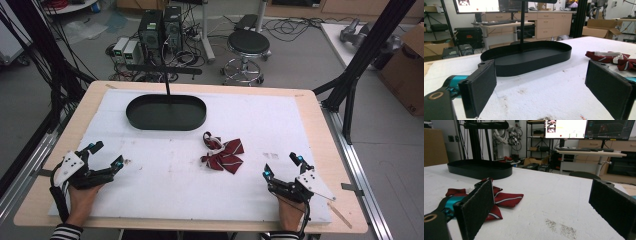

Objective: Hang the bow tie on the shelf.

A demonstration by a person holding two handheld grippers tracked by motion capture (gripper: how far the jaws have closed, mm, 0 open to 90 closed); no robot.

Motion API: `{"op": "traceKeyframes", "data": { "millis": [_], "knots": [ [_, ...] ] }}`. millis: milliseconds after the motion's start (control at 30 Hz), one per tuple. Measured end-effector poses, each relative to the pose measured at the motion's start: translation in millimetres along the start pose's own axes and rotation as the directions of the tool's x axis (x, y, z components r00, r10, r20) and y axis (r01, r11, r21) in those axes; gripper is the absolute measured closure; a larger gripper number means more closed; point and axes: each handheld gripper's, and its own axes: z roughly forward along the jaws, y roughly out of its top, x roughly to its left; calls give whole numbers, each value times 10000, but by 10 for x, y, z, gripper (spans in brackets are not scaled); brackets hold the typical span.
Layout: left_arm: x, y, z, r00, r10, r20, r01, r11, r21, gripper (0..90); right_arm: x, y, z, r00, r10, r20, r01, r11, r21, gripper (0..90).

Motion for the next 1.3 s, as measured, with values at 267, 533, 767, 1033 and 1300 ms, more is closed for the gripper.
{"op": "traceKeyframes", "data": {
  "millis": [267,533,767,1033,1300],
  "knots": [
    [-6,1,3,10000,93,-23,-93,9999,70,106,5,-3,-7,10000,42,33,-42,10000,-61,50],
    [-11,-2,-7,9999,105,-47,-105,9999,-46,106,2,-2,-6,10000,90,6,-90,10000,-35,51],
    [-7,-3,-7,10000,56,-37,-56,10000,-65,106,4,-2,-7,10000,65,16,-65,10000,-62,51],
    [-10,-3,-7,9999,99,-30,-100,9999,-58,106,0,1,2,9999,147,66,-147,9999,61,51],
    [-14,-5,-14,9999,124,-51,-124,9998,-124,106,-6,23,41,9997,217,106,-221,9988,440,51]
  ]
}}
